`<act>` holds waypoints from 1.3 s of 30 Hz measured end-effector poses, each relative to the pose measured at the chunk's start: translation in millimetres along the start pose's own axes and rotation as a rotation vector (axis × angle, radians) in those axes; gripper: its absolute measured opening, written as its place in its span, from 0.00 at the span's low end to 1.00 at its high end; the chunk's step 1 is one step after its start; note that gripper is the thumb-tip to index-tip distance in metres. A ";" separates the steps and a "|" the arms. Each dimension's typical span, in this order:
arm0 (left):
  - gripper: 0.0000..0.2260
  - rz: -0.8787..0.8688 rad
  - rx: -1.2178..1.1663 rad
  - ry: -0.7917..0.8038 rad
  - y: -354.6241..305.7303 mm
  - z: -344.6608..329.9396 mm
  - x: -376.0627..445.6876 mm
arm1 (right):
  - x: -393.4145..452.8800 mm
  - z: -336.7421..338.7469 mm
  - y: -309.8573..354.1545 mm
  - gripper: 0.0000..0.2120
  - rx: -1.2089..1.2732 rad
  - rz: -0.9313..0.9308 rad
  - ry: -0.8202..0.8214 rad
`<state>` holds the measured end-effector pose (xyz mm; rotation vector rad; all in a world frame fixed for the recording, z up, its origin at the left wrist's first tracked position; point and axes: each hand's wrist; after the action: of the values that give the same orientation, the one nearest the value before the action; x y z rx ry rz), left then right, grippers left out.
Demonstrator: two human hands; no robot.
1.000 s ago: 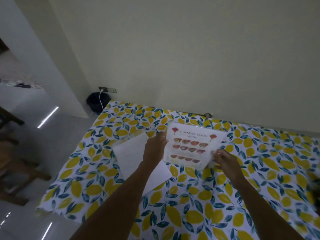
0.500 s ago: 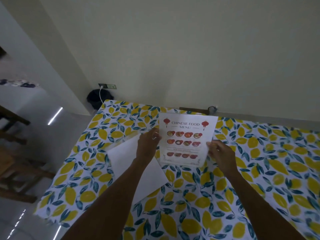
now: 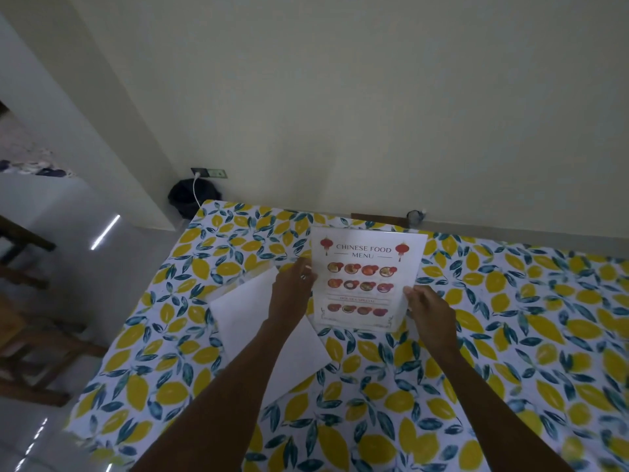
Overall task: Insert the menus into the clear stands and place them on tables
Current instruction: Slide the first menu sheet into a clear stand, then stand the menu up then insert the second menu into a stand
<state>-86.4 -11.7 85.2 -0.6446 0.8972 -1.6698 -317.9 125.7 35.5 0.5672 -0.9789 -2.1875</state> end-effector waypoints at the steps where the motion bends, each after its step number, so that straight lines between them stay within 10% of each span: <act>1: 0.07 -0.007 0.005 0.007 0.3 -0.3 -0.3 | -2.1 -0.9 2.2 0.12 -0.016 -0.004 -0.004; 16: 0.19 -0.039 -0.002 0.163 60.7 55.0 -24.1 | -75.0 -7.5 42.8 0.17 -0.106 -0.095 -0.080; 39: 0.23 0.324 0.036 0.293 225.9 131.4 -86.0 | -113.8 -214.1 66.0 0.27 -0.617 -0.039 0.323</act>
<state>165.4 9.8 -23.6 -0.2152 1.1124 -1.5012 -82.6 71.3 -34.3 0.6090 -0.1053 -2.1845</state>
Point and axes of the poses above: each hand's wrist, its own x-axis towards the middle knuckle, its own z-axis out of the back of the hand, y = z × x, and after that the axes turned 7 degrees about -x, right-handed
